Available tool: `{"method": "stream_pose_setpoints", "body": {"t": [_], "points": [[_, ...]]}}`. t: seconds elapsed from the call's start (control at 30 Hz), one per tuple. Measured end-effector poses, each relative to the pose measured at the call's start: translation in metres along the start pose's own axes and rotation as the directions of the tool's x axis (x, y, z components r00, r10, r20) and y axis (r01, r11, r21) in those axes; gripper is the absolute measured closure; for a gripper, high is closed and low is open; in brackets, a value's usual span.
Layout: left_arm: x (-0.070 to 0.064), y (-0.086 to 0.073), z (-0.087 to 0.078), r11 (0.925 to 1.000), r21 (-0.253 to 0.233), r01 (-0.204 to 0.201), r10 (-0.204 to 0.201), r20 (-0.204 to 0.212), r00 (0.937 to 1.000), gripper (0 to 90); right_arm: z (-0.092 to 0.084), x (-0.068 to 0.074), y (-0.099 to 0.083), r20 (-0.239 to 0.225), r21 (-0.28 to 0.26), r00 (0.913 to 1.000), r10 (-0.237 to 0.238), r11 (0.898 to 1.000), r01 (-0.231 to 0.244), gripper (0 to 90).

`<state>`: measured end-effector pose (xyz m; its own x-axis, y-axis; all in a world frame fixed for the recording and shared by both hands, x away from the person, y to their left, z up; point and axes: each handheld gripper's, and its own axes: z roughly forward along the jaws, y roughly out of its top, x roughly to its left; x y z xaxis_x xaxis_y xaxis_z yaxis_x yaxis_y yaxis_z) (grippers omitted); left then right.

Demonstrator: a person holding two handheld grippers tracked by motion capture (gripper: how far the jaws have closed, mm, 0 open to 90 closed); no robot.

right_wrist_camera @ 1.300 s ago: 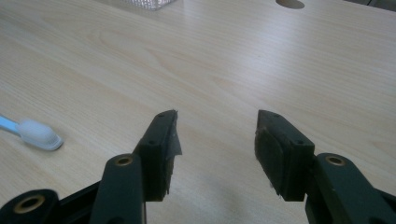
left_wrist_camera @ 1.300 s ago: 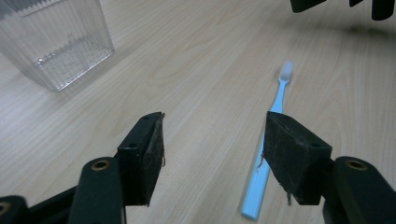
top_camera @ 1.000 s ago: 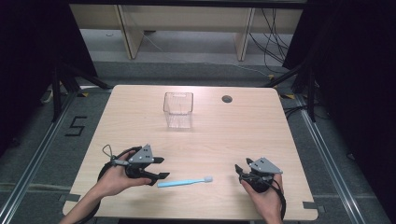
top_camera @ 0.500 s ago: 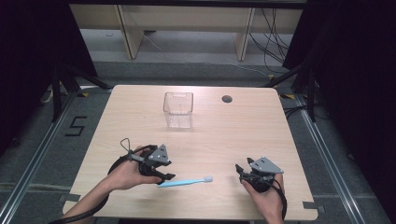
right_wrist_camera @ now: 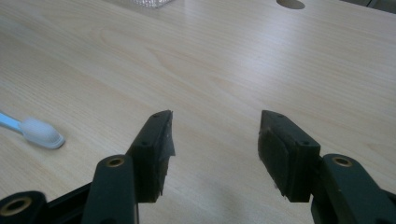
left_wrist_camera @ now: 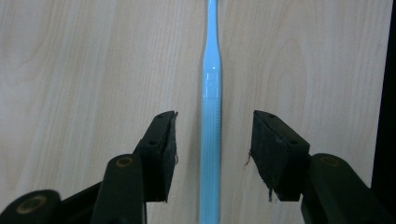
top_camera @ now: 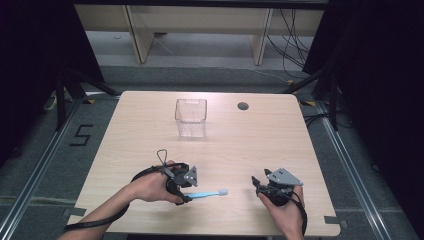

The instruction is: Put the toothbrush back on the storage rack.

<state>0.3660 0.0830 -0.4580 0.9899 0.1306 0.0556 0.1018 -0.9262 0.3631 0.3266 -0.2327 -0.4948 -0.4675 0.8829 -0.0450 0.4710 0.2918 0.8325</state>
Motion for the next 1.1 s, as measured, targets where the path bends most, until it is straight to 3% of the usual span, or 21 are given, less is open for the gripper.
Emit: {"method": "stream_pose_setpoints", "body": {"t": [0.07,0.1,0.13,0.2,0.27,0.33,0.4,0.43,0.47,0.5,1.1], "points": [[0.000,0.004,0.002,0.9999,0.013,0.008,-0.008,0.009,0.9999,51.2,0.001,-0.003,0.000,0.012,-0.018,0.9992,-0.039,0.999,0.040,45.5],[0.001,0.005,0.003,0.9998,0.020,0.006,-0.006,0.011,0.9999,51.7,0.001,-0.003,0.000,0.013,-0.020,0.9992,-0.037,0.999,0.037,45.4],[0.001,0.007,0.004,0.9997,0.023,0.006,-0.007,0.010,0.9999,51.8,0.000,0.000,0.000,0.002,-0.003,1.0000,0.004,1.000,-0.004,45.3],[0.002,0.009,0.006,0.9993,0.036,0.006,-0.007,0.012,0.9999,52.5,0.000,0.000,0.000,0.003,0.001,1.0000,0.009,1.000,-0.009,45.2],[0.002,0.011,0.009,0.9989,0.047,0.000,-0.001,0.016,0.9999,52.6,0.000,-0.003,0.000,0.010,-0.006,0.9997,-0.024,1.000,0.024,45.1],[0.003,0.013,0.012,0.9984,0.056,-0.003,0.002,0.018,0.9998,52.6,0.001,-0.003,0.000,0.011,-0.004,0.9997,-0.024,1.000,0.024,45.0],[0.002,0.015,0.014,0.9978,0.065,-0.006,0.005,0.021,0.9998,53.0,0.000,-0.001,-0.001,-0.001,0.012,1.0000,0.005,1.000,-0.005,44.9],[0.002,0.015,0.014,0.9975,0.070,-0.010,0.008,0.019,0.9998,53.2,0.001,-0.001,-0.001,0.004,0.009,0.9999,-0.011,1.000,0.011,44.8],[0.002,0.016,0.016,0.9970,0.077,-0.010,0.008,0.020,0.9998,53.5,0.000,0.000,-0.001,0.001,0.015,1.0000,0.005,1.000,-0.005,44.7],[0.002,0.017,0.017,0.9967,0.081,-0.012,0.010,0.022,0.9997,53.5,0.001,-0.002,-0.001,0.010,0.000,0.9998,-0.018,1.000,0.018,44.7],[0.001,0.028,0.026,0.9894,0.136,-0.051,0.044,0.054,0.9976,60.7,0.000,-0.001,0.000,-0.003,0.012,0.9999,-0.012,1.000,0.012,44.2]]}}
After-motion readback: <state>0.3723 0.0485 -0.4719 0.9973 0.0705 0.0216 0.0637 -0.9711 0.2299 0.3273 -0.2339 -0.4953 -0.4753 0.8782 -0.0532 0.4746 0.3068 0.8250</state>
